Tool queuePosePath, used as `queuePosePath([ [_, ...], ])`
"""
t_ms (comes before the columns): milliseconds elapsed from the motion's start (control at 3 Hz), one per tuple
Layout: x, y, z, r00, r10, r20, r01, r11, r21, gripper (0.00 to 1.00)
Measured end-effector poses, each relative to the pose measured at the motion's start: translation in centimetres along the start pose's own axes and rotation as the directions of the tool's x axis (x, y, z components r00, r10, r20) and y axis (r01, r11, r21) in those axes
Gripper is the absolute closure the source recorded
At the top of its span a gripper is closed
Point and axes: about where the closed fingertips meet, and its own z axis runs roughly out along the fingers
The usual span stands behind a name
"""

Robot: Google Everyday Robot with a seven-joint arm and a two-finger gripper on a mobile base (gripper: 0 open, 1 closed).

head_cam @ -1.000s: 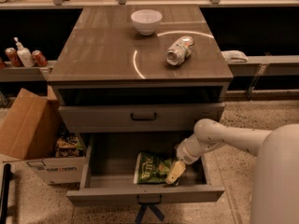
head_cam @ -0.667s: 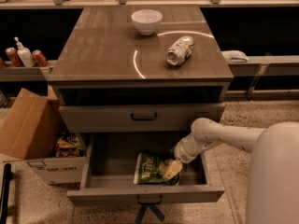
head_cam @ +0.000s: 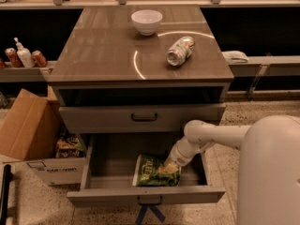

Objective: Pick green jalapeno chip bag from middle drawer and place on counter

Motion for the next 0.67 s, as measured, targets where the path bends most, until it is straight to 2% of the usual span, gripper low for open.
queuePosePath([
  [333,-0.2,0.9,-0.5,0.999,-0.026,-0.022,0.026,0.9996,0.006,0.69],
  [667,-1.0,1.4,-2.4,0.999,-0.053,-0.013,0.053,0.9981,0.030,0.46],
])
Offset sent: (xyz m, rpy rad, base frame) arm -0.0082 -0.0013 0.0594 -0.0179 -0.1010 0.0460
